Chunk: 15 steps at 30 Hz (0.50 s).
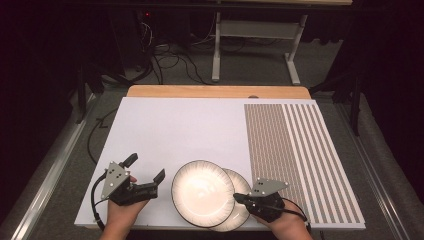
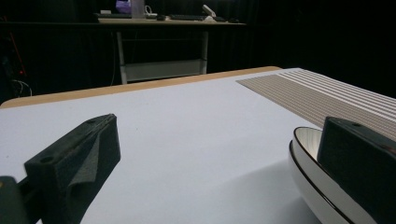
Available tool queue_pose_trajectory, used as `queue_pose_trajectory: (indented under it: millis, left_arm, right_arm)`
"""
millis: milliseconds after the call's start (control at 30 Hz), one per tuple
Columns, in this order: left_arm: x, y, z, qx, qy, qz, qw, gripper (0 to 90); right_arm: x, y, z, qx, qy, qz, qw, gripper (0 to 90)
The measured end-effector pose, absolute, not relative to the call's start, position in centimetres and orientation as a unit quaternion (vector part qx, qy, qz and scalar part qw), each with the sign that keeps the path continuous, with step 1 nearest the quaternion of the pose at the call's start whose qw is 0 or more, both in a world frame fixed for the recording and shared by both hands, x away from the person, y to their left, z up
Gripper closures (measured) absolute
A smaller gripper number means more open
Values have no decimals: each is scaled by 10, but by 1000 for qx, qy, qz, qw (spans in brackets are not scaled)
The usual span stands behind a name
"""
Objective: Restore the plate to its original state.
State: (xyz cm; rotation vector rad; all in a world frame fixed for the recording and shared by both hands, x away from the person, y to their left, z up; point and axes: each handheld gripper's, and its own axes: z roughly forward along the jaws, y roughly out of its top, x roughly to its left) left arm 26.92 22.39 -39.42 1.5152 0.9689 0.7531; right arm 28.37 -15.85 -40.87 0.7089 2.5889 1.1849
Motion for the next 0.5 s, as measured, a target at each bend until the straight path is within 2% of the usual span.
queue_pose_trajectory:
  millis: [500]
  left_arm:
    - [270, 221, -394, 653, 409, 321, 550, 1]
  right_arm:
    - [283, -158, -408, 238, 880, 398, 104, 900]
